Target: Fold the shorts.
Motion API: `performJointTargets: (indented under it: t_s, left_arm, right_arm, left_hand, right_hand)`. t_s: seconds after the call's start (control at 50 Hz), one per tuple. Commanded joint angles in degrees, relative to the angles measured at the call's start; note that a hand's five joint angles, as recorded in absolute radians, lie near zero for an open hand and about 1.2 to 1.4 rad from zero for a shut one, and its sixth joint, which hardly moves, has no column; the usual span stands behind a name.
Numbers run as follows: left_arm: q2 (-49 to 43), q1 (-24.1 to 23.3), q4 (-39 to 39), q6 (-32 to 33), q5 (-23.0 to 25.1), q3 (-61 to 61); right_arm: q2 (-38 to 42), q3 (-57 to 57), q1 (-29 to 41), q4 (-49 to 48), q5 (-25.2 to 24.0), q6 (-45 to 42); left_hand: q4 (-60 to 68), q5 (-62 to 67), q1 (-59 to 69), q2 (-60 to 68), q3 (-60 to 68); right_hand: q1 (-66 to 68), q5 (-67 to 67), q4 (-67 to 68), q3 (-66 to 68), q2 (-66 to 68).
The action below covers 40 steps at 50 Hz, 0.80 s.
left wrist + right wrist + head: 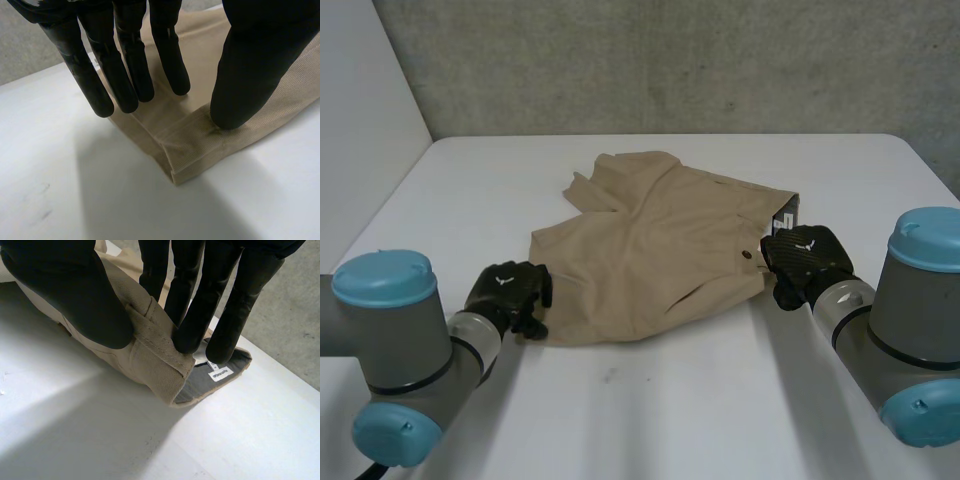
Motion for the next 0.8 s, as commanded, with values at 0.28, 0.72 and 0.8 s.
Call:
performJointTargets:
  t_s: [0.28,0.72,0.8]
  left_arm:
    - [1.83,0.00,-2.82,0.93,0.11,-1.63]
    - [-1.95,0.00,-2.03,2.59,0.11,1.00]
    - [-2.39,0.00,-1.68,5.49,0.20,1.18]
  right_arm:
    - [0.09,0.08,0.00,-0.08,0.00,-0.11]
    - [0.44,-0.01,0.00,-0.08,-0.18,-0.20]
    - [0.53,-0.01,0.00,-0.08,-0.18,-0.20]
  left_hand:
    - [-4.06,-3.34,-3.94,-3.92,-3.80]
    - [-2.05,-1.32,-1.92,-1.90,-1.78]
    - [1.31,2.03,1.43,1.45,1.57]
  right_hand:
    - [24.50,13.40,11.67,11.48,12.56]
    - [24.50,13.40,11.67,11.48,12.56]
    - [24.50,13.40,11.67,11.48,12.56]
